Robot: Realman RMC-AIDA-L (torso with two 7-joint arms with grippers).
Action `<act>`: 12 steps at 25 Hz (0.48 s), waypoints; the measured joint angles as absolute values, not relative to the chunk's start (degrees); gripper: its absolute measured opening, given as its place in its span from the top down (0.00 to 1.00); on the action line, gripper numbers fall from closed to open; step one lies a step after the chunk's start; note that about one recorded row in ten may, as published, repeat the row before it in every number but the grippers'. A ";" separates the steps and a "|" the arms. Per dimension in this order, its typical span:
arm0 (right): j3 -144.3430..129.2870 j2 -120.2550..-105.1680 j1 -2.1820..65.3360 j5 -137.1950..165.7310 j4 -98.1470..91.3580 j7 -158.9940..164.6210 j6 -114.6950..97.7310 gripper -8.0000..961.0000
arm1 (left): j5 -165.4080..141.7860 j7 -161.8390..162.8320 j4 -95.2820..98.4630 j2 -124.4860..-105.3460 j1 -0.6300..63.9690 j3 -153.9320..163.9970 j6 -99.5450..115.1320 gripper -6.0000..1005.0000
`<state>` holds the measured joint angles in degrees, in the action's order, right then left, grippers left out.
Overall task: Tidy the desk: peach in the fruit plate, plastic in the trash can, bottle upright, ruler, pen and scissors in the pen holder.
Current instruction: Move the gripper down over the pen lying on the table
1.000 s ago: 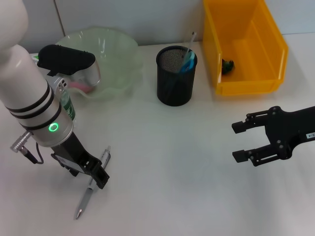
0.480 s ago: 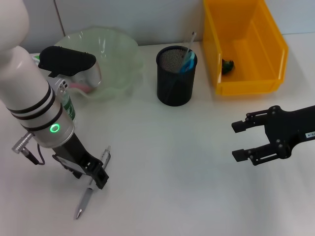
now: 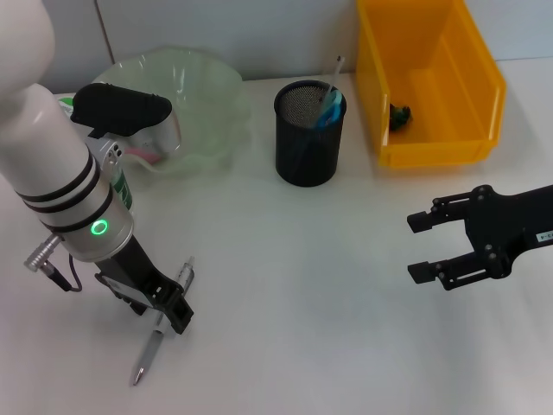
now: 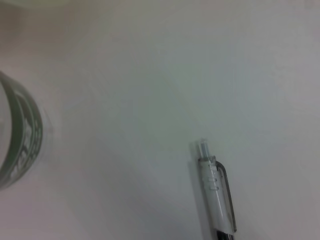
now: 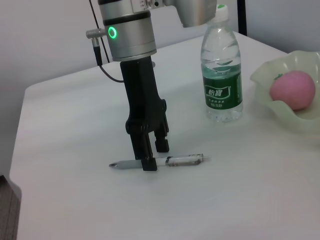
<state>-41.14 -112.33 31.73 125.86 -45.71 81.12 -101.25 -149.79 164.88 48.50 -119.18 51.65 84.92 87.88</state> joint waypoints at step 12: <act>-41.75 -112.32 31.73 125.86 -45.71 81.23 -101.16 0.24 | -149.67 164.88 48.50 -119.18 51.51 85.75 87.87 0.48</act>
<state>-41.75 -112.32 31.73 125.86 -45.71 81.23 -101.16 -149.67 164.88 48.50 -119.18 51.51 85.75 87.87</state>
